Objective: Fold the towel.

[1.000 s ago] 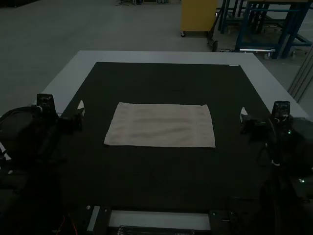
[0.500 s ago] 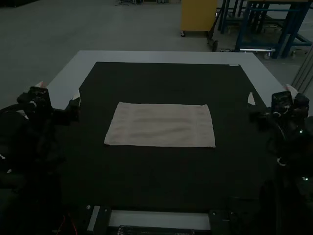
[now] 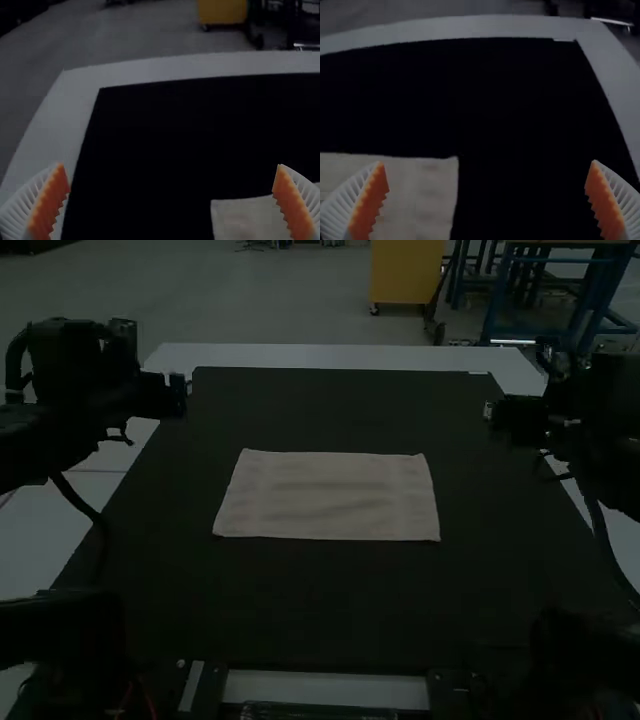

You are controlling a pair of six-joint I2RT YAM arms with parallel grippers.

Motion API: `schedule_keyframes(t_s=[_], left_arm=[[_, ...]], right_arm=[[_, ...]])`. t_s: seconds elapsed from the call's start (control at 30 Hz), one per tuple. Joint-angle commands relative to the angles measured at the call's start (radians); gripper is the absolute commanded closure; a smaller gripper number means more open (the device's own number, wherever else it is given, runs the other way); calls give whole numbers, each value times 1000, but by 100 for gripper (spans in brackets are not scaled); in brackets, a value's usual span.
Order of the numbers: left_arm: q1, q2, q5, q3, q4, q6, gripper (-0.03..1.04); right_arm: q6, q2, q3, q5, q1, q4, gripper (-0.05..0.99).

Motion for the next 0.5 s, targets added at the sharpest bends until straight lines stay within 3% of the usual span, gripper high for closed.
schedule_keyframes(t_s=[0.0, 0.07, 0.1, 0.23, 0.3, 0.47], left_arm=[[-29, -9, 59, -38, -5, -18, 6], [-55, 9, 57, -72, -24, -18, 5], [-90, 74, 56, -107, -67, -12, 5], [-90, 108, 56, -112, -73, -3, 5], [-95, 126, 57, -113, -62, -4, 5], [-81, 244, 65, -116, 1, -3, 5]], right_arm=[[122, -8, -67, -28, 11, 28, 3], [88, -30, -107, -35, 20, 36, 3], [88, -30, -107, -35, 20, 36, 3], [85, -1, -81, -44, 28, 18, 3], [82, 61, -67, -78, 28, -4, 3], [36, 245, -36, -93, 31, 51, 3]])
